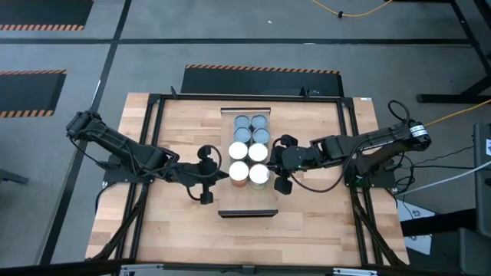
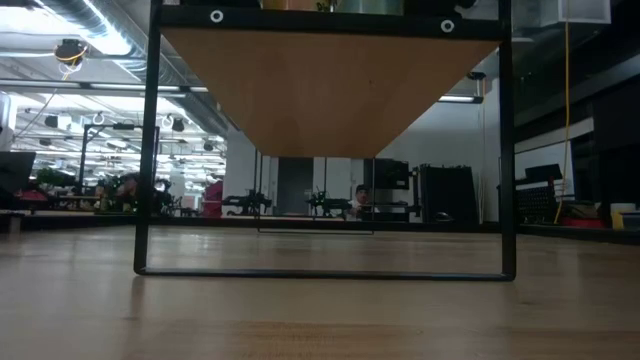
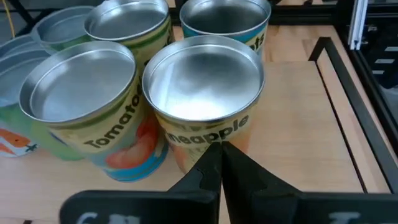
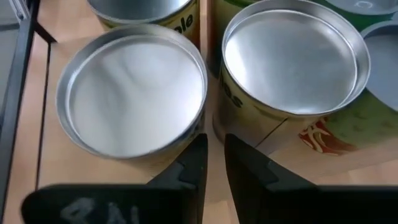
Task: Pick and place cans onto a shelf
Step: Put the canned carrots on the shelf, then return to Home Position
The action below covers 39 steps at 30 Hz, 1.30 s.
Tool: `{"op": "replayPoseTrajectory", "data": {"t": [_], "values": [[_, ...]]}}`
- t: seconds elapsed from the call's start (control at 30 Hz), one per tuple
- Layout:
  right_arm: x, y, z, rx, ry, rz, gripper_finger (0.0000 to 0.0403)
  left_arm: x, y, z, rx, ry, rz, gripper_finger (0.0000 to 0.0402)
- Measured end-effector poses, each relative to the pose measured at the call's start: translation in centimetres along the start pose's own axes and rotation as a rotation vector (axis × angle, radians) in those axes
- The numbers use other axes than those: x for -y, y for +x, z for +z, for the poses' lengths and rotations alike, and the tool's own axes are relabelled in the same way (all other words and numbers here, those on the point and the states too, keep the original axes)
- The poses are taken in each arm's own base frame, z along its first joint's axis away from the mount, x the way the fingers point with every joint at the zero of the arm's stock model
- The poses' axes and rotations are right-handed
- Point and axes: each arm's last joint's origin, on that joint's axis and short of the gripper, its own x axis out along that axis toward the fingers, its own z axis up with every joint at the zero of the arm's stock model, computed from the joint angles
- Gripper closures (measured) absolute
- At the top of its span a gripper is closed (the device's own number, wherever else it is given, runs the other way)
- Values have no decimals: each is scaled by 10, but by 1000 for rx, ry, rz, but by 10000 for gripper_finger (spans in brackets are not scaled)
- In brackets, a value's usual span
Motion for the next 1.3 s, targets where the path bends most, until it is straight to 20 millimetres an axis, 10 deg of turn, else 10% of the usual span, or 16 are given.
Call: {"op": "replayPoseTrajectory", "data": {"t": [0.37, 0.87, 1.3], "values": [[14, -63, 6, 47, -7, 16, 342, -7, -48, 13, 125, 8, -72, 400], [58, -195, -21, 382, -284, 49, 342, -75, -160, 21, 465, 225, -38, 397], [85, -250, -59, 509, -208, 79, 342, -92, -147, -57, 545, 240, -40, 400]]}}
